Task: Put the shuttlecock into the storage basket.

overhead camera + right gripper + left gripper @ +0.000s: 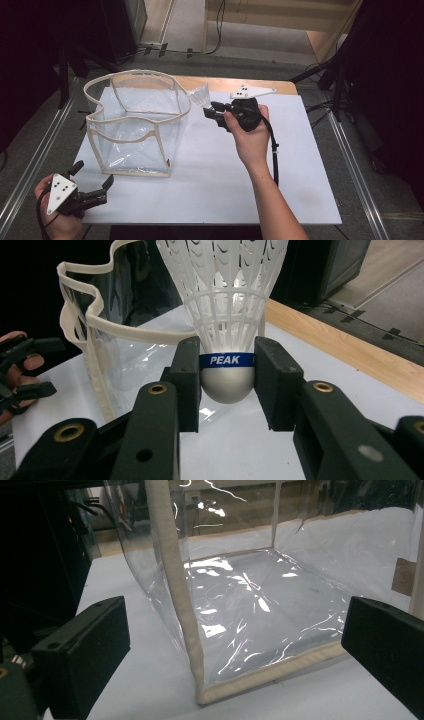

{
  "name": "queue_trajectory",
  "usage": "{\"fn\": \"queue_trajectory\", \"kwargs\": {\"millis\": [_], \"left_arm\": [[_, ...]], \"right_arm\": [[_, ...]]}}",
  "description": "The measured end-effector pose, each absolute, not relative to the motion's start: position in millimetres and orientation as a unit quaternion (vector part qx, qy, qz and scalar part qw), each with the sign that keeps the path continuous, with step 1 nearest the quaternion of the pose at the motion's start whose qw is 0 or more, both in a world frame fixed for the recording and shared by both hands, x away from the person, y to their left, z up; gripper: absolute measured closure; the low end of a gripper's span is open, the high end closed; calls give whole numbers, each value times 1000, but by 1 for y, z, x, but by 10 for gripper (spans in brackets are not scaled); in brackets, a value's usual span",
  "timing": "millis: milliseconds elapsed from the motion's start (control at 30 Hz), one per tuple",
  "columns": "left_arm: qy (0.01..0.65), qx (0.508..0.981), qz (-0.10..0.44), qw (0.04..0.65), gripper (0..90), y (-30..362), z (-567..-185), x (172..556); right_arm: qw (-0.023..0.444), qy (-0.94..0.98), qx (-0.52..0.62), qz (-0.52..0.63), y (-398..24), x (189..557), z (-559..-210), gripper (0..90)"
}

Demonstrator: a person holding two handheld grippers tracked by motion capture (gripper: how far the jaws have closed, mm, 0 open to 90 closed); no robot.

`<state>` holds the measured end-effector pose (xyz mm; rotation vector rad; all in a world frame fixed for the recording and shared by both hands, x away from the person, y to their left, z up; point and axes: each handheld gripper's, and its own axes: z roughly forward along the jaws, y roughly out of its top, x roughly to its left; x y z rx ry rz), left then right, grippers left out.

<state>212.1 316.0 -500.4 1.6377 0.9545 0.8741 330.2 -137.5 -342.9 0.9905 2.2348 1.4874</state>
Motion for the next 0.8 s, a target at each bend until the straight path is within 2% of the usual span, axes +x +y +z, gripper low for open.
{"fn": "queue_trajectory", "kwargs": {"millis": [800], "left_arm": [[395,678,361,504,0,316,-500,212]], "right_arm": [[128,776,323,527,-106,340,-335,633]]}}
